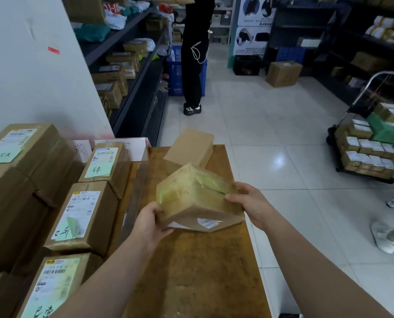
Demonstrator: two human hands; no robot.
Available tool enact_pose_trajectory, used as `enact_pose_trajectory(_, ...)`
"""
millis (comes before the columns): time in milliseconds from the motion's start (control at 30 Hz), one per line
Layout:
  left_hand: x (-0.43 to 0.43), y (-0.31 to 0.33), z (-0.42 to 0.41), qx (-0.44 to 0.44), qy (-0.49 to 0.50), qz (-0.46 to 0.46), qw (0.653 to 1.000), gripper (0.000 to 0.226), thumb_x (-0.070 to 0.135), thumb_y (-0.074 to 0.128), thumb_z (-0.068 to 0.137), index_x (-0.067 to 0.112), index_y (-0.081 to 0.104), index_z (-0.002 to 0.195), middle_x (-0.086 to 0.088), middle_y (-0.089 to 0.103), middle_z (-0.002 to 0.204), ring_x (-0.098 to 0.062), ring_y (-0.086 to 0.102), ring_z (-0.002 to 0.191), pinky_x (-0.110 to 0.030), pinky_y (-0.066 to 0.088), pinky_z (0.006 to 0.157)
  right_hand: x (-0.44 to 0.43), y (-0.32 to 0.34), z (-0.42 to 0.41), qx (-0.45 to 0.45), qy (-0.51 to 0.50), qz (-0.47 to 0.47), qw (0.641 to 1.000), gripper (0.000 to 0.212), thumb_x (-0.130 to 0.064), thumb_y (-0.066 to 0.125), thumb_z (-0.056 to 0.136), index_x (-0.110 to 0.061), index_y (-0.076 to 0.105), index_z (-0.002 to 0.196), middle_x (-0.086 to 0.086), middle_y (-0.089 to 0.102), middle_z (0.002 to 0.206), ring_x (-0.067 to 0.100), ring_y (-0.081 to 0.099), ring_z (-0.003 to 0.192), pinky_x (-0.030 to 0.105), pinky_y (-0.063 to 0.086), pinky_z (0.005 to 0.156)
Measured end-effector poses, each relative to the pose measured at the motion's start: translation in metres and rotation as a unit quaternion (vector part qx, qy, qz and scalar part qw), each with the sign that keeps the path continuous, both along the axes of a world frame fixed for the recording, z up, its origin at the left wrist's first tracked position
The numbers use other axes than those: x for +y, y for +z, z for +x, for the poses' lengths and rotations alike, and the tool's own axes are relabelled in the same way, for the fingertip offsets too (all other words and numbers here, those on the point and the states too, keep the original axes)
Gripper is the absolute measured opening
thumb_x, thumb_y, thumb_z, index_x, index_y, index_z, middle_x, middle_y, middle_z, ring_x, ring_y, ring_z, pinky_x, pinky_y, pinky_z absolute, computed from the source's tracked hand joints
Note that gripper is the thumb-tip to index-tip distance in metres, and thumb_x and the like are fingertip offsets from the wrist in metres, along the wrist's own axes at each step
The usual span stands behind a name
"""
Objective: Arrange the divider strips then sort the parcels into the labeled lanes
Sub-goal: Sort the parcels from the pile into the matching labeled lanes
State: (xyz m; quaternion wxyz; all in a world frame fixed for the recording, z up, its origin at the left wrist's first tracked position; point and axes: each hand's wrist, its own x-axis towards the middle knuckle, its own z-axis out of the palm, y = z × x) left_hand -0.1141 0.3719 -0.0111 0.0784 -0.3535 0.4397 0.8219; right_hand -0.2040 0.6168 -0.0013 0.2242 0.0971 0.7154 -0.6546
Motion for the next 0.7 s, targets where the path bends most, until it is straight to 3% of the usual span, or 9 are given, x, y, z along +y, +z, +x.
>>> enact_pose_trajectory(100, -0.001, -0.004, 0.003, -0.015, -0.026, -0.024, 0.999, 0.034, 0.031, 0.042, 0.092, 0.016, 0.061, 0.116, -0.012, 0.063, 0.120, -0.032, 0.059, 0.109, -0.050, 0.054, 0.084, 0.005, -0.004, 0.003, 0.015, 0.007, 0.020, 1.000, 0.068, -0.001, 0.074, 0.079, -0.019, 0.047, 0.139, 0.000, 0.053, 0.132, 0.022, 0.052, 0.120, 0.042, 0.045, 0.103)
enact_pose_trajectory(133, 0.001, -0.004, 0.003, -0.021, -0.043, -0.025, 0.999, 0.037, 0.044, 0.044, 0.093, 0.020, 0.065, 0.112, -0.009, 0.066, 0.114, -0.030, 0.062, 0.106, -0.047, 0.056, 0.077, 0.006, -0.004, 0.004, 0.016, 0.007, 0.020, 1.000, 0.070, 0.003, 0.072, 0.079, -0.021, 0.046, 0.140, -0.003, 0.053, 0.133, 0.020, 0.052, 0.120, 0.042, 0.047, 0.100)
enact_pose_trajectory(200, 0.005, -0.002, 0.002, -0.040, -0.069, -0.051, 0.996, 0.040, 0.063, 0.053, 0.088, 0.028, 0.065, 0.103, 0.000, 0.069, 0.104, -0.023, 0.064, 0.099, -0.041, 0.057, 0.070, 0.006, -0.004, 0.008, 0.009, -0.008, -0.005, 1.000, 0.064, 0.008, 0.065, 0.081, -0.028, 0.052, 0.133, -0.008, 0.058, 0.126, 0.014, 0.061, 0.109, 0.035, 0.055, 0.079)
enact_pose_trajectory(267, 0.009, -0.007, 0.001, -0.037, -0.083, -0.083, 0.992, 0.035, 0.057, 0.063, 0.085, 0.028, 0.064, 0.104, 0.002, 0.069, 0.104, -0.020, 0.065, 0.097, -0.040, 0.055, 0.069, 0.006, -0.005, 0.012, -0.005, -0.025, -0.047, 0.999, 0.055, 0.008, 0.057, 0.082, -0.036, 0.061, 0.115, -0.014, 0.067, 0.110, 0.009, 0.070, 0.091, 0.031, 0.056, 0.064)
enact_pose_trajectory(333, 0.014, -0.018, 0.002, -0.017, -0.089, -0.105, 0.990, 0.030, 0.045, 0.064, 0.088, 0.026, 0.066, 0.111, 0.001, 0.071, 0.106, -0.020, 0.066, 0.099, -0.042, 0.055, 0.077, 0.006, -0.011, 0.017, -0.015, -0.037, -0.077, 0.996, 0.050, 0.004, 0.051, 0.087, -0.042, 0.063, 0.102, -0.022, 0.070, 0.099, 0.008, 0.071, 0.087, 0.039, 0.058, 0.068)
enact_pose_trajectory(400, 0.018, -0.026, 0.005, 0.004, -0.085, -0.126, 0.988, 0.024, 0.034, 0.061, 0.091, 0.025, 0.067, 0.112, -0.002, 0.072, 0.106, -0.020, 0.065, 0.097, -0.040, 0.053, 0.081, 0.004, -0.015, 0.023, -0.015, -0.036, -0.083, 0.996, 0.047, 0.002, 0.047, 0.092, -0.041, 0.062, 0.105, -0.025, 0.070, 0.096, 0.009, 0.066, 0.098, 0.048, 0.057, 0.080)
enact_pose_trajectory(533, 0.018, -0.039, 0.015, 0.025, -0.122, -0.156, 0.980, 0.026, 0.020, 0.055, 0.093, 0.032, 0.069, 0.112, 0.007, 0.075, 0.100, -0.015, 0.065, 0.098, -0.033, 0.048, 0.082, 0.000, -0.025, 0.034, 0.000, -0.033, -0.084, 0.996, 0.045, 0.007, 0.045, 0.091, -0.023, 0.058, 0.121, -0.009, 0.072, 0.105, 0.022, 0.066, 0.107, 0.056, 0.054, 0.088)
enact_pose_trajectory(633, 0.017, -0.049, 0.021, 0.013, -0.167, -0.196, 0.966, 0.038, 0.014, 0.048, 0.096, 0.031, 0.061, 0.127, 0.008, 0.071, 0.114, -0.014, 0.061, 0.111, -0.036, 0.047, 0.098, -0.001, -0.032, 0.037, 0.011, -0.030, -0.029, 0.999, 0.042, 0.003, 0.050, 0.092, -0.018, 0.054, 0.128, -0.006, 0.070, 0.109, 0.017, 0.067, 0.103, 0.046, 0.055, 0.090)
enact_pose_trajectory(700, 0.016, -0.051, 0.020, -0.013, -0.169, -0.241, 0.956, 0.046, 0.018, 0.049, 0.096, 0.030, 0.049, 0.141, 0.004, 0.060, 0.133, -0.016, 0.054, 0.120, -0.040, 0.040, 0.108, -0.001, -0.033, 0.036, 0.037, -0.033, 0.034, 0.998, 0.040, -0.006, 0.054, 0.094, -0.020, 0.050, 0.131, -0.016, 0.063, 0.110, -0.002, 0.066, 0.093, 0.022, 0.057, 0.079)
